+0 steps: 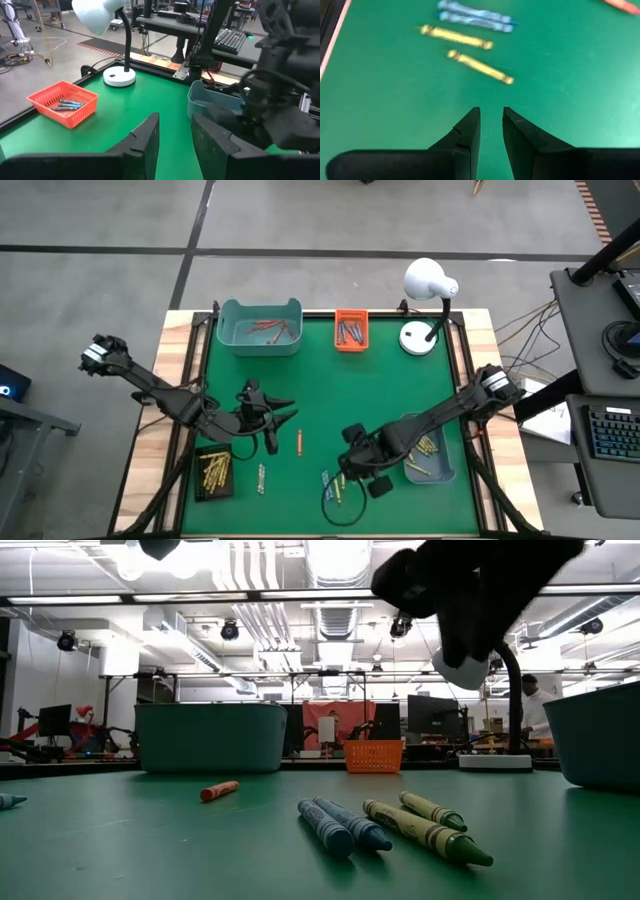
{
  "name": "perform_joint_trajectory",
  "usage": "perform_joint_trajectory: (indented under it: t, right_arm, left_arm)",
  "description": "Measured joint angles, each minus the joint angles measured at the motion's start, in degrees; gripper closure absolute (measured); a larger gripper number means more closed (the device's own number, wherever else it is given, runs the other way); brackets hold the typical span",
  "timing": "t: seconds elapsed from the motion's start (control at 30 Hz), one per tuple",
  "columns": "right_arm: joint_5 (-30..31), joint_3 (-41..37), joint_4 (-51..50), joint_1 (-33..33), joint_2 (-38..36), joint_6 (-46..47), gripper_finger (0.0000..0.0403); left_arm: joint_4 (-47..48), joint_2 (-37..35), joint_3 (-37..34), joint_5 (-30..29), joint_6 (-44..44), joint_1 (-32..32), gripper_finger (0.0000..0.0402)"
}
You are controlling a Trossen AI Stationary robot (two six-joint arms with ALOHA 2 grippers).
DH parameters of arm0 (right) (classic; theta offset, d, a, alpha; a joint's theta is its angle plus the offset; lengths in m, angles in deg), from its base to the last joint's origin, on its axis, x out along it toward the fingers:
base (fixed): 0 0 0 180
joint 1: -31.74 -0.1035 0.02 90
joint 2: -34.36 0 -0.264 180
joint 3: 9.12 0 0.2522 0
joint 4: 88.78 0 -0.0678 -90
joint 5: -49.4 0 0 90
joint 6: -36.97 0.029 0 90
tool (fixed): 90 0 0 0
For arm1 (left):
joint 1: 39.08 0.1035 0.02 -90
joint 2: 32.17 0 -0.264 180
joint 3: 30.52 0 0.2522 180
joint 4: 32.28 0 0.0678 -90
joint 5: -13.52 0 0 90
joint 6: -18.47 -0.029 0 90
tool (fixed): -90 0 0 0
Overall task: Sort crayons
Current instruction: Put the green crayon into the blue bin
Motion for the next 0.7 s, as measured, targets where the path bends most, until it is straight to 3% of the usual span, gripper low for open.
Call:
perform_joint_trajectory:
  t: [0.33,0.7]
  right_arm:
    - [1.8,0.3,3.5,-0.6,3.7,-14.0,0.0330]
    - [1.6,0.6,6.2,-0.4,9.2,-20.5,0.0325]
  left_arm:
    - [0.3,2.4,2.5,0.0,-2.5,-0.1,0.0306]
    - [0.3,2.4,2.4,-0.1,-3.0,-0.3,0.0306]
